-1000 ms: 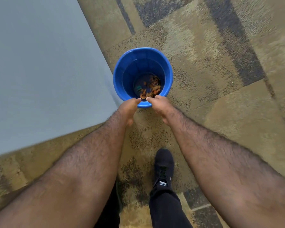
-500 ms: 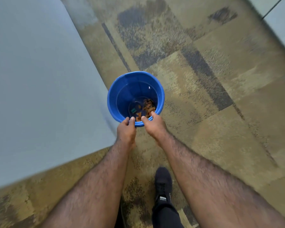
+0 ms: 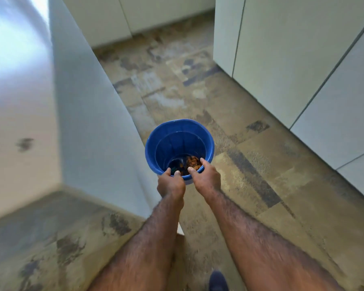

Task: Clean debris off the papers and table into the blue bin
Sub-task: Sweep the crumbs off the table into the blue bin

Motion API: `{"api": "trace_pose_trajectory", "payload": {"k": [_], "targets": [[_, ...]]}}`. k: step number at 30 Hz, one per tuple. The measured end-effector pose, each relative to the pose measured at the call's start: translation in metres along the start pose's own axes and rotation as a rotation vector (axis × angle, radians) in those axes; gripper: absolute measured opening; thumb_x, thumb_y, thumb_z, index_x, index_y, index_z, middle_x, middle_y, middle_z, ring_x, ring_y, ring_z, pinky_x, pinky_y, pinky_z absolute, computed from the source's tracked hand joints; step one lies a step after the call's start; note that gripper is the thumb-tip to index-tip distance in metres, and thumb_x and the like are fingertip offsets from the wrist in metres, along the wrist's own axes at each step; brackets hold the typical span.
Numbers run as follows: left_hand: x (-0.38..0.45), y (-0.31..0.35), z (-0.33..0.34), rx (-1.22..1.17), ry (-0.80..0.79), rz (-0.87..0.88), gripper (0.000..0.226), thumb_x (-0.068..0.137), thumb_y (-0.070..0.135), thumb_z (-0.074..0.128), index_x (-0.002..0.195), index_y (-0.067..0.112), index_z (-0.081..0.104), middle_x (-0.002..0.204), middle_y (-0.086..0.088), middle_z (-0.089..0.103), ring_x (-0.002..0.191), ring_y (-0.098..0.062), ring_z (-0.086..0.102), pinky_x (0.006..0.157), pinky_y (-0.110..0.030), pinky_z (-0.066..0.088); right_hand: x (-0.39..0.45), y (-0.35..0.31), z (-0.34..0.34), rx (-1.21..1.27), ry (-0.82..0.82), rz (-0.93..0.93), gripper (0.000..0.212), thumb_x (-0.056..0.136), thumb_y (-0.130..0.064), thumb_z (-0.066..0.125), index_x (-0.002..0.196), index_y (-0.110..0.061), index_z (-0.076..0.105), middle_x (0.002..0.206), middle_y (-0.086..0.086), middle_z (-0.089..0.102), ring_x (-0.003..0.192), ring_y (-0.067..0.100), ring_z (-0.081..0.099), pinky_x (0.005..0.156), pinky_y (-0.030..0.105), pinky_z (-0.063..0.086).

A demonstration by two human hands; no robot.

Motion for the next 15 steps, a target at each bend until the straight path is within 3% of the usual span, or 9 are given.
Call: {"api": "trace_pose_trajectory", "payload": {"k": [3,6,10,13,15], "targets": [[-0.032,0.041,-0.033,-0.045,0.012,0.025,0.043,0.097,0.016,0.057,0.139,0.016,0.051,0.138,-0.007,0.056,0.119,-0.026,0.057,0.1,-0.036,0.046,-0.034,-0.048,-0.024,0.046,0.078,-0.047,0.075,0.092,-0.029,0.062,0.153,-0.028,0.019,0.136,0.006,0.055,0.118,0.022,0.057,0.095,0.029,0.047],[-0.055,0.072,-0.056,-0.067,0.008,0.048,0.042,0.096,0.015,0.057,0.137,0.015,0.053,0.136,-0.007,0.057,0.118,-0.027,0.058,0.1,-0.037,0.046,-0.058,-0.082,-0.043,0.156,0.144,-0.015,0.087,0.09,-0.029,0.063,0.153,-0.029,0.004,0.106,0.002,0.058,0.1,0.022,0.064,0.073,0.028,0.05],[-0.087,0.106,-0.083,-0.126,0.003,0.074,0.043,0.093,0.012,0.057,0.136,0.015,0.055,0.134,-0.008,0.058,0.116,-0.028,0.059,0.097,-0.032,0.046,-0.078,-0.113,-0.061,0.239,0.142,0.061,0.06,0.083,-0.025,0.063,0.136,-0.019,0.036,0.113,0.006,0.064,0.09,0.027,0.067,0.071,0.034,0.057],[-0.11,0.12,-0.108,-0.138,-0.019,0.083,0.041,0.095,0.014,0.055,0.136,0.016,0.054,0.132,-0.008,0.058,0.114,-0.027,0.058,0.094,-0.032,0.047,-0.101,-0.142,-0.076,0.266,0.132,0.051,0.045,0.083,-0.013,0.056,0.127,-0.013,0.045,0.112,0.011,0.063,0.075,0.023,0.066,0.056,0.031,0.056],[-0.121,0.127,-0.113,-0.13,-0.056,0.093,0.041,0.096,0.016,0.054,0.137,0.017,0.052,0.13,-0.008,0.057,0.112,-0.026,0.058,0.094,-0.034,0.048,-0.107,-0.15,-0.085,0.253,0.163,0.036,0.041,0.087,-0.011,0.052,0.127,-0.011,0.046,0.113,0.011,0.062,0.062,0.015,0.06,0.044,0.024,0.046]]}}
Point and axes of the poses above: each hand's wrist, its own x-axis towards the middle knuckle, its own z-axis out of the palm, y = z × x, the point moved 4 cm from there along x, towards the middle knuckle
